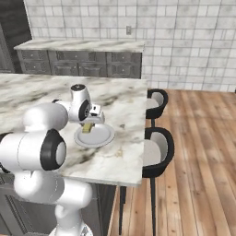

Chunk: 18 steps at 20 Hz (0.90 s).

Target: Retrieve the butter from the fridge and place it on a plate on the dining table. Then retrieve the butter knife by the fridge and place it near the plate.

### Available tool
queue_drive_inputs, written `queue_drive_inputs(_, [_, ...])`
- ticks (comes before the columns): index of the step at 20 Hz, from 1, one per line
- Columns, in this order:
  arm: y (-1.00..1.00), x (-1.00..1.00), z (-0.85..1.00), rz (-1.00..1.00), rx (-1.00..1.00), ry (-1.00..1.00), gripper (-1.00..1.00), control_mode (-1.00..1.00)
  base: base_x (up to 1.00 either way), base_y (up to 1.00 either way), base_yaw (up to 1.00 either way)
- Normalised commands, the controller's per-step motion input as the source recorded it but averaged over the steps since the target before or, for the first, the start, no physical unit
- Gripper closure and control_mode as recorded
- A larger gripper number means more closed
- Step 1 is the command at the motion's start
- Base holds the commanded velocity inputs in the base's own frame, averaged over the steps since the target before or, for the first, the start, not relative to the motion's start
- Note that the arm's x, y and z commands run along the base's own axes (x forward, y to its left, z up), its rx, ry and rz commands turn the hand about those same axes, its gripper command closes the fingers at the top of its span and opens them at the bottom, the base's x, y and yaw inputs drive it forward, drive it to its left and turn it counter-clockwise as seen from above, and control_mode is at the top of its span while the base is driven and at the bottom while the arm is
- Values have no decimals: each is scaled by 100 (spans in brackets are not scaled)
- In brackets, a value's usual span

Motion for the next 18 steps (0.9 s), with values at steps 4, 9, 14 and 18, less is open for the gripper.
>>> queue_drive_inputs(4, [-9, 19, -54, 0, -5, 11, 100, -100, 0, 0, 0])
queue_drive_inputs(9, [-1, -2, -28, 0, 0, 3, 100, -100, 0, 0, 0])
queue_drive_inputs(14, [0, 2, -25, 0, 0, 2, 100, -100, 0, 0, 0])
queue_drive_inputs(18, [0, 1, -14, 0, 0, 0, 100, -100, 0, 0, 0])
